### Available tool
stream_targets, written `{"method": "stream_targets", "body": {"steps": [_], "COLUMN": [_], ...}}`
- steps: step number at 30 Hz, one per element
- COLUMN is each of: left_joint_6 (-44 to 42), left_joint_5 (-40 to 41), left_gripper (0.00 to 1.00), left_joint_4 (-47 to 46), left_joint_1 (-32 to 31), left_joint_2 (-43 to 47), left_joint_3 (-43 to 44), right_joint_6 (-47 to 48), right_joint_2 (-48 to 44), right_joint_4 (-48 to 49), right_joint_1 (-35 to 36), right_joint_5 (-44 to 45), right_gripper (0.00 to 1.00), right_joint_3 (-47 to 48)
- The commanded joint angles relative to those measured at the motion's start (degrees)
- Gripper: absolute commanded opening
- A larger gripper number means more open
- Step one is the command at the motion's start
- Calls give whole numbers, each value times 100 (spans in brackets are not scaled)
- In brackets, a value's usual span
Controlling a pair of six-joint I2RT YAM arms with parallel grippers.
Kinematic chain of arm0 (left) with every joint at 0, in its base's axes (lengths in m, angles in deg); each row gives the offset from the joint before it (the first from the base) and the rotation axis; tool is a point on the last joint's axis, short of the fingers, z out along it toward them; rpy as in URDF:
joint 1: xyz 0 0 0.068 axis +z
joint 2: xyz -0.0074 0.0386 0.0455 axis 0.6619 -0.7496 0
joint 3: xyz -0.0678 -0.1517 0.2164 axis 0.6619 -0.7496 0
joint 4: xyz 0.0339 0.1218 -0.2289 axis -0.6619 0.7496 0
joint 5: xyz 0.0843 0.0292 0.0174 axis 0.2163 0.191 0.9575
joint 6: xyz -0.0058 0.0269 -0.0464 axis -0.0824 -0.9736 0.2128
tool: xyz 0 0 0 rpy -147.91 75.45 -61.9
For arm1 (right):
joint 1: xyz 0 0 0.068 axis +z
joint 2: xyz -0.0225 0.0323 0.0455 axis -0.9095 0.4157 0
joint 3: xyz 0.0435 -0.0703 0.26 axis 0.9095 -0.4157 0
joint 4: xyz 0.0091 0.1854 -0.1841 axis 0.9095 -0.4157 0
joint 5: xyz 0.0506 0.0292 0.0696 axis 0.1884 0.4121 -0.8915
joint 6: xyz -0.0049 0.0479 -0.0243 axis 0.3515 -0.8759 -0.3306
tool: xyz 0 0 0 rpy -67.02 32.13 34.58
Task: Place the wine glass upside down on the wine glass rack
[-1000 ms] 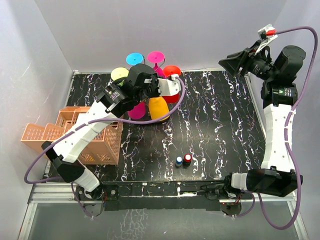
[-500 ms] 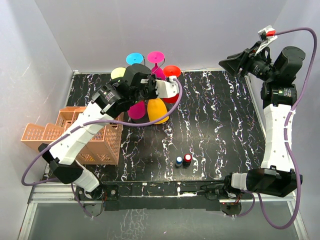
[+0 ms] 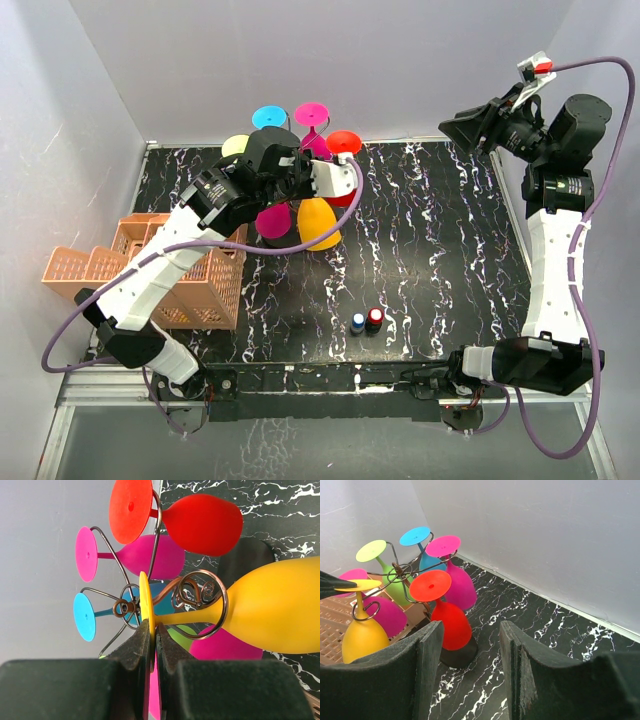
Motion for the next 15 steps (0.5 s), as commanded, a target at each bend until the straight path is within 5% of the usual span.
{"method": "stream_targets", "body": {"steps": [1, 15], "left_joint_6": [27, -120], "left_joint_5": [-185, -270], "left_gripper": [0, 0], "left_joint_4": [27, -22], "left_joint_1": [-32, -114], "left_joint_2": [243, 110], "left_joint_3": [227, 300], "right_joint_6": [-51, -87], "right_joint_2": [-197, -219], "right_joint_4": [378, 434], "right_joint_1": [-61, -104], "right_joint_5": [-57, -89], "right_gripper": [54, 54], "right_joint_3": [-17, -79]}}
